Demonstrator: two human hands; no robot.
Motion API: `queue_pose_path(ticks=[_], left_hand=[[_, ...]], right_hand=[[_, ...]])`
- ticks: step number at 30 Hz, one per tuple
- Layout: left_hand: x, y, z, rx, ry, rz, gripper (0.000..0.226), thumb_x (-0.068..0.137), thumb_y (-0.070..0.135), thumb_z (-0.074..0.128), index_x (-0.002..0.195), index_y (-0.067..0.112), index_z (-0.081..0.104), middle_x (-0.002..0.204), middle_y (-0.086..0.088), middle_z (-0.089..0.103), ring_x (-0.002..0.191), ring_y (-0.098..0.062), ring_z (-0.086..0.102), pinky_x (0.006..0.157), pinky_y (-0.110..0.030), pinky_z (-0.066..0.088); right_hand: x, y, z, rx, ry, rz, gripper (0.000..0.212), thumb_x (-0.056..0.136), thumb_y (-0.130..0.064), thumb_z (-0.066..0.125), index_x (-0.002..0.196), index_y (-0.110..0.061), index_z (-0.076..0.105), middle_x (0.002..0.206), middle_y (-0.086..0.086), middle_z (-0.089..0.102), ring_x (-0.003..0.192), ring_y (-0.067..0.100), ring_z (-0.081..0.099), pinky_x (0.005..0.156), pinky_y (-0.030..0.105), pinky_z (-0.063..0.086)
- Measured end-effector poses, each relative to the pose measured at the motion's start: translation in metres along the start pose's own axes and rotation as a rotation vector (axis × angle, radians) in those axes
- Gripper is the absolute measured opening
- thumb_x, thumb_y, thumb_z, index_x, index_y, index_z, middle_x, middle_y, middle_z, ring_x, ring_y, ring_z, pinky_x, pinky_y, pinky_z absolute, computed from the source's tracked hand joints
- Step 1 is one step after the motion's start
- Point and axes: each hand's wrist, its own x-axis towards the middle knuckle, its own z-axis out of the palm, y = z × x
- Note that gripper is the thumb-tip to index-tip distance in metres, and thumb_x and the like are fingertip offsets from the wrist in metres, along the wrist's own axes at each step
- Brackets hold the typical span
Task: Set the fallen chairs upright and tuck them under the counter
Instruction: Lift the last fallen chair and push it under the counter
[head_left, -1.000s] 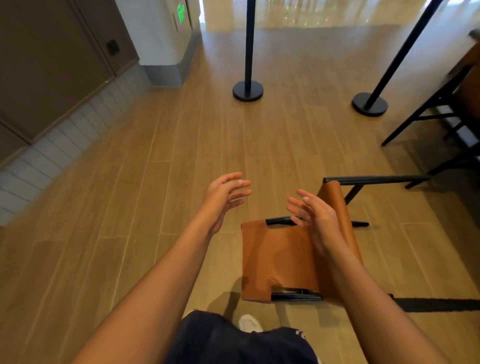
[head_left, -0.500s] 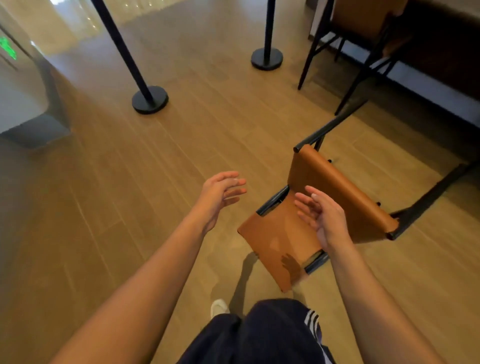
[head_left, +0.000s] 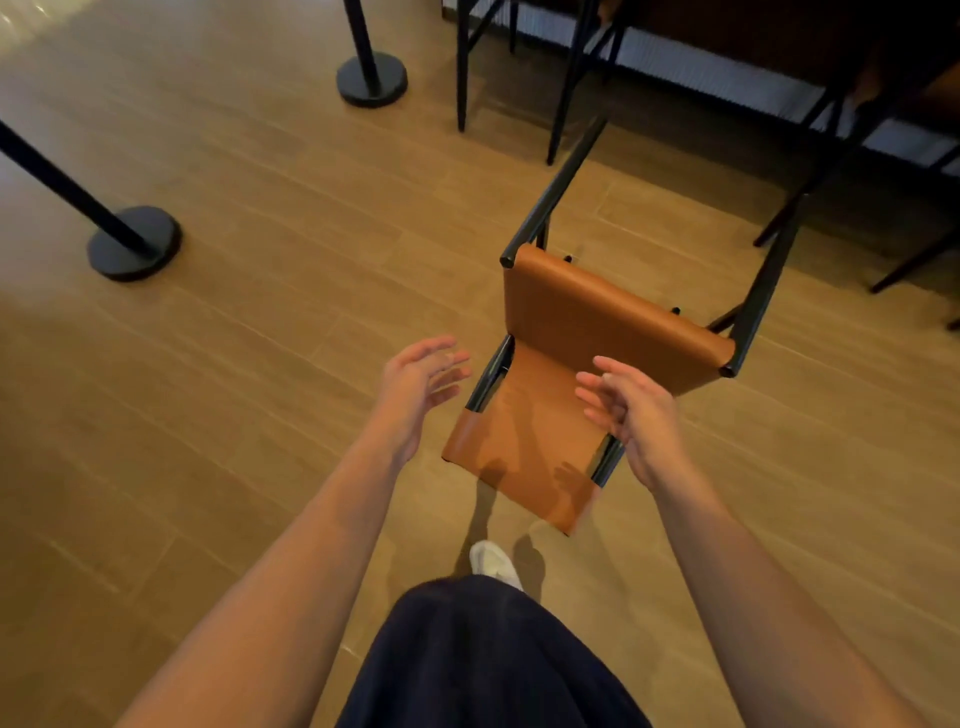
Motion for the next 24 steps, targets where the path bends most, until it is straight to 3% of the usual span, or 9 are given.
queue_pose_path(ticks=[7,9,11,14,18,24], left_hand=[[0.029,-0.015,-0.009,0.133,-0.125,-0.024,0.016,0.088,0.008,0.06,0.101,0.018,0.065,0.108,-0.011,0.071,0.1,-0.024,0.067,0.09,-0.037,0.049],[0.037,-0.031,-0.019,0.201,-0.186,-0.034,0.018,0.088,0.013,0.063,0.105,0.018,0.065,0.108,-0.01,0.07,0.101,-0.023,0.066,0.088,-0.037,0.049],[0.05,-0.05,-0.031,0.282,-0.269,-0.032,0.029,0.088,0.019,0.066,0.116,0.018,0.061,0.109,-0.007,0.07,0.102,-0.019,0.066,0.085,-0.033,0.05],[0.074,-0.081,-0.047,0.396,-0.348,-0.015,0.043,0.086,0.023,0.069,0.127,0.021,0.056,0.102,0.006,0.072,0.096,-0.002,0.066,0.072,-0.016,0.051],[0.117,-0.135,-0.048,0.438,-0.323,0.025,0.046,0.084,0.018,0.071,0.128,0.015,0.055,0.094,0.009,0.071,0.083,0.008,0.065,0.063,-0.009,0.048],[0.194,-0.261,-0.053,0.641,-0.407,0.045,0.038,0.084,0.009,0.071,0.12,0.011,0.06,0.116,-0.007,0.064,0.106,-0.015,0.061,0.076,-0.013,0.048]], right_hand=[[0.0,0.032,0.006,-0.01,0.123,-0.001,0.02,0.096,-0.015,0.051,0.106,-0.025,0.066,0.101,0.002,0.074,0.093,0.015,0.071,0.08,0.03,0.055],[0.001,0.047,0.006,-0.082,0.146,-0.008,0.021,0.096,-0.015,0.052,0.107,-0.026,0.066,0.102,0.0,0.074,0.093,0.015,0.07,0.077,0.028,0.055],[0.006,0.061,0.003,-0.126,0.175,-0.033,0.022,0.096,-0.015,0.054,0.107,-0.029,0.066,0.103,-0.001,0.073,0.092,0.014,0.069,0.074,0.026,0.053],[0.019,0.089,-0.001,-0.165,0.212,-0.038,0.021,0.094,-0.015,0.056,0.106,-0.029,0.066,0.102,0.0,0.072,0.092,0.012,0.068,0.072,0.024,0.052],[0.049,0.144,0.001,-0.264,0.208,-0.075,0.027,0.094,-0.005,0.054,0.118,-0.015,0.063,0.097,0.005,0.069,0.081,-0.001,0.062,0.065,0.018,0.047],[0.12,0.279,-0.014,-0.422,0.167,-0.084,0.035,0.091,-0.002,0.057,0.124,-0.014,0.061,0.113,0.002,0.062,0.099,0.005,0.057,0.072,0.005,0.045]])
